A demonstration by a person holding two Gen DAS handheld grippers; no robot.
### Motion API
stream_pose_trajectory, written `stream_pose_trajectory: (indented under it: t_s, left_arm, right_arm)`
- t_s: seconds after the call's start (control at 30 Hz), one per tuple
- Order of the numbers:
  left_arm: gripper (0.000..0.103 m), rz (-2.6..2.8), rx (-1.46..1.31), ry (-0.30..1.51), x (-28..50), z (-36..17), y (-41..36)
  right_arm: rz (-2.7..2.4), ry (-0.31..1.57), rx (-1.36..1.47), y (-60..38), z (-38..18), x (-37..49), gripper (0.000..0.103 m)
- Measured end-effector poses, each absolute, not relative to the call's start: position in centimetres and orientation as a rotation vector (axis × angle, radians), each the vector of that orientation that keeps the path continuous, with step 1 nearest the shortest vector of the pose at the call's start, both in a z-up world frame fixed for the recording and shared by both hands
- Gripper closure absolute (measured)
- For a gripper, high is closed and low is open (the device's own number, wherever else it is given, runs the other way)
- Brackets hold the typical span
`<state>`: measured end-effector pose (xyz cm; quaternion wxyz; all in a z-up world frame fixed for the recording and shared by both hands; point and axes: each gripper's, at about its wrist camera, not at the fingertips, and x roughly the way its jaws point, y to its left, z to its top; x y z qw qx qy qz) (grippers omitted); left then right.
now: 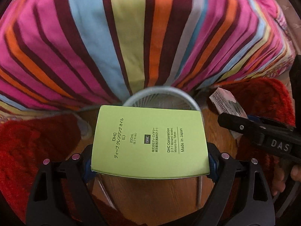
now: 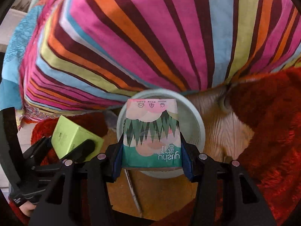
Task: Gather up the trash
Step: 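Carry the lime-green box in the left gripper while the right carries the tissue pack to the wastebasket, then open both grippers over the wastebasket to drop the box and tissue pack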
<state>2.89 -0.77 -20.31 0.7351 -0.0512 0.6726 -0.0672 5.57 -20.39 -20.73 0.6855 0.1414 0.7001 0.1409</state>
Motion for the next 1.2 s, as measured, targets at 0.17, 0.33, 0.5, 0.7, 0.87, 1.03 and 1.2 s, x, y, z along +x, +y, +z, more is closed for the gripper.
stream_pose_trajectory:
  t_s: [0.17,0.33,0.5,0.7,0.87,1.03,1.2]
  left_arm:
    - [0.018,-0.143,-0.133,1.582,3.7,-23.3,-1.0]
    - [0.018,-0.142,-0.159,1.654,4.1,-25.5,-1.0]
    - [0.018,-0.124,-0.211,1.730,4.4,-27.5,-0.8]
    - [0.016,-0.079,-0.222,1.798,4.4,-29.2,-0.8]
    - [0.011,-0.066,-0.248,1.779,4.3,-29.1,-0.6]
    - [0.011,-0.075,-0.238,1.781,4.3,-28.9,-1.0]
    - [0.011,-0.069,-0.244,1.764,4.4,-28.4,-0.8]
  right_arm:
    - [0.287,1.682,0.405,-20.5,-24.3,5.8,0.054]
    - [0.246,1.771,0.484,-20.3,-27.0,6.2,0.054]
    - [0.209,1.826,0.468,-19.7,-29.2,6.5,0.054]
    - [0.184,1.822,0.515,-20.3,-29.9,6.3,0.018]
    - [0.149,1.813,0.555,-20.8,-30.1,6.4,0.016]
    - [0.157,1.804,0.519,-20.3,-29.6,6.6,0.016]
    - [0.145,1.795,0.527,-20.4,-29.6,6.7,0.016]
